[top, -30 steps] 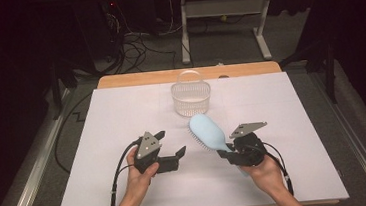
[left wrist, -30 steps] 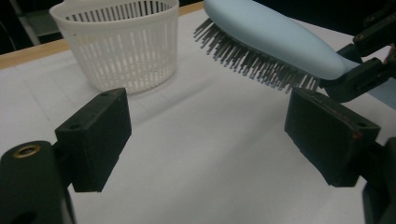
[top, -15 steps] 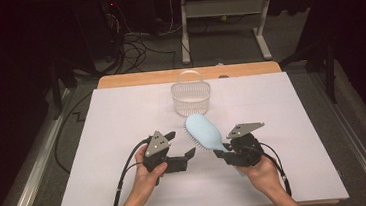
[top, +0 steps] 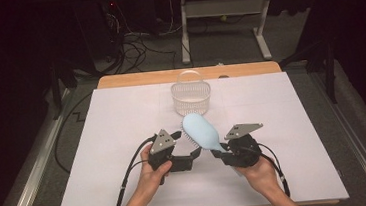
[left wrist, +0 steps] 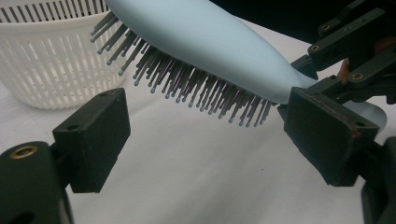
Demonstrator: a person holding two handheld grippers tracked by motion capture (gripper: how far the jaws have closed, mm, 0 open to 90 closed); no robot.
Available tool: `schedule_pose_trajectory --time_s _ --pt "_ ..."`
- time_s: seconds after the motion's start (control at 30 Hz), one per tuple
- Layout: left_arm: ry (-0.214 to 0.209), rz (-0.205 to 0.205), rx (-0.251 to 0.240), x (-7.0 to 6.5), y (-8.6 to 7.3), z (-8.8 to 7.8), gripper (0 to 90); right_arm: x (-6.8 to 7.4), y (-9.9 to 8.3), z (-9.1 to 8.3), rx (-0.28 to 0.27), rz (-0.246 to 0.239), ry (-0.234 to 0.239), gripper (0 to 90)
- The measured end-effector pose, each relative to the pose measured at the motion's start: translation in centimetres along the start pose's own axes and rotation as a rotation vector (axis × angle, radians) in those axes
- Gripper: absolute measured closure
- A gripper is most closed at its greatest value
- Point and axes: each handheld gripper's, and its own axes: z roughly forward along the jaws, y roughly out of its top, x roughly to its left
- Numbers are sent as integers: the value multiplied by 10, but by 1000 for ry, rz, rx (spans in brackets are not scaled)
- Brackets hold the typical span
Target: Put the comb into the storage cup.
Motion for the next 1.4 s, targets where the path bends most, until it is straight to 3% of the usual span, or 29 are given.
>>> schedule_pose_trajectory --time_s 0.37,0.7,1.0,1.2,1.4 --pt "-18 -16 -18 -3 3 2 137 4 1 2 -15 -16 5 699" --pt "-2 -13 -6 -8 6 9 70 10 1 4 -26 -35 10 700" --pt "-40 -96 15 -6 12 16 65 19 1 8 -30 -64 24 700" --pt "-39 -81 9 -8 12 16 79 21 2 8 -26 -72 20 700" --pt "-68 -81 20 -7 13 14 125 22 2 8 -23 -73 14 700"
